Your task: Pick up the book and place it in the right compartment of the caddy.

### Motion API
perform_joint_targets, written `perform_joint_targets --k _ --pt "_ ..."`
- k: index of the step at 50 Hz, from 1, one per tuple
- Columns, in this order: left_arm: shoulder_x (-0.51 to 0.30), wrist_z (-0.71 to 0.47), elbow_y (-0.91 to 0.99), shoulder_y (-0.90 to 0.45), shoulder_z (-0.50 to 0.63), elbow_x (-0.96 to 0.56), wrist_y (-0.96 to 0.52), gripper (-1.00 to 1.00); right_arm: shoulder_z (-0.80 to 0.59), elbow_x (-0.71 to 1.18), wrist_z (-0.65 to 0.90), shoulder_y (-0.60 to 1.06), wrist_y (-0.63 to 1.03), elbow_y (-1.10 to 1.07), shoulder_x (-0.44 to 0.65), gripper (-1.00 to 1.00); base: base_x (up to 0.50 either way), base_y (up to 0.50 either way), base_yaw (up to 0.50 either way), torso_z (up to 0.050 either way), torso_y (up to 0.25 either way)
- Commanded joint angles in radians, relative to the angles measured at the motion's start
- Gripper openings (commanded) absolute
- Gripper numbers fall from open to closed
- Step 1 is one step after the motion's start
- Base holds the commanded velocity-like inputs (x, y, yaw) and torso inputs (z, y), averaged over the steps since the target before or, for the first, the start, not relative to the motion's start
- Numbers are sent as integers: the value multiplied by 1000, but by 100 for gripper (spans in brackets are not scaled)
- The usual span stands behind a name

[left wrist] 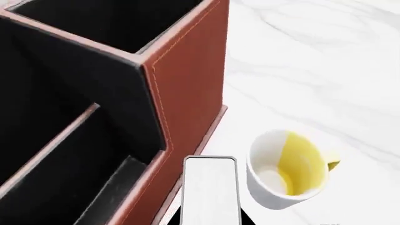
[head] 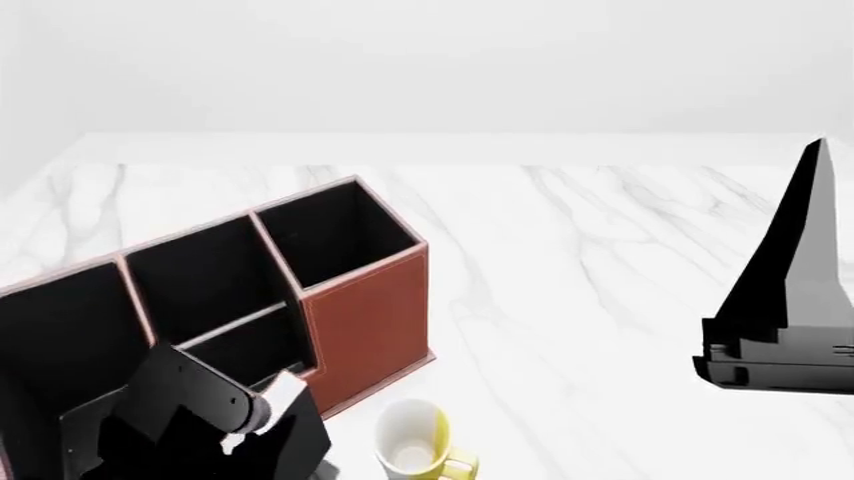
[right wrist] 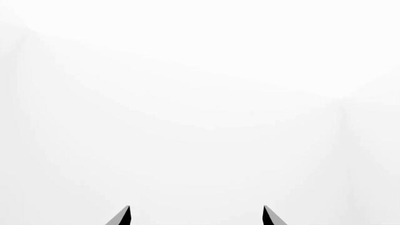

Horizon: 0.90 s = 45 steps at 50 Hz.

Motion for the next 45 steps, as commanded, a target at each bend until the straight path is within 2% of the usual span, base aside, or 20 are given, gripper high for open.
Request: perform_joint_targets --k 1,10,16,19,22,24,26,27,32,44,45 --pt "-102 -151 132 -175 -66 -352 -63 -100 -3 3 -4 6 -5 2 3 100 0 0 0 0 0" --pt "-116 -195 157 -298 -64 -445 -80 -100 -3 3 -4 4 -7 4 4 100 0 0 0 0 0" --pt "-112 -229 158 -443 -47 -524 -109 -100 -3 3 -3 4 -6 4 7 100 0 0 0 0 0" --pt "-102 -258 149 -567 -33 -579 -130 -100 -2 4 -4 5 -4 0 10 100 0 0 0 0 0" --pt "-99 -264 148 -574 -28 -584 -131 -100 -2 4 -4 5 -4 0 10 100 0 0 0 0 0" --pt "-74 -292 116 -721 -5 -635 -158 -100 -2 3 -3 6 -2 -1 9 100 0 0 0 0 5" --pt "-72 -296 114 -726 -1 -638 -159 -100 -2 3 -3 6 -2 -1 9 100 0 0 0 0 0" --pt "-58 -304 87 -799 7 -655 -172 -100 -1 5 -3 7 -3 -1 11 100 0 0 0 0 0" --pt "-19 -323 19 -951 45 -690 -213 -100 -2 5 -4 6 -5 2 11 100 0 0 -1 0 0" --pt "40 -329 -102 -1180 90 -706 -283 -100 1 10 -4 1 -13 14 8 100 0 0 0 0 2" --pt "63 -320 -136 -1232 98 -693 -303 -100 1 11 -4 0 -12 14 8 100 0 0 0 0 0"
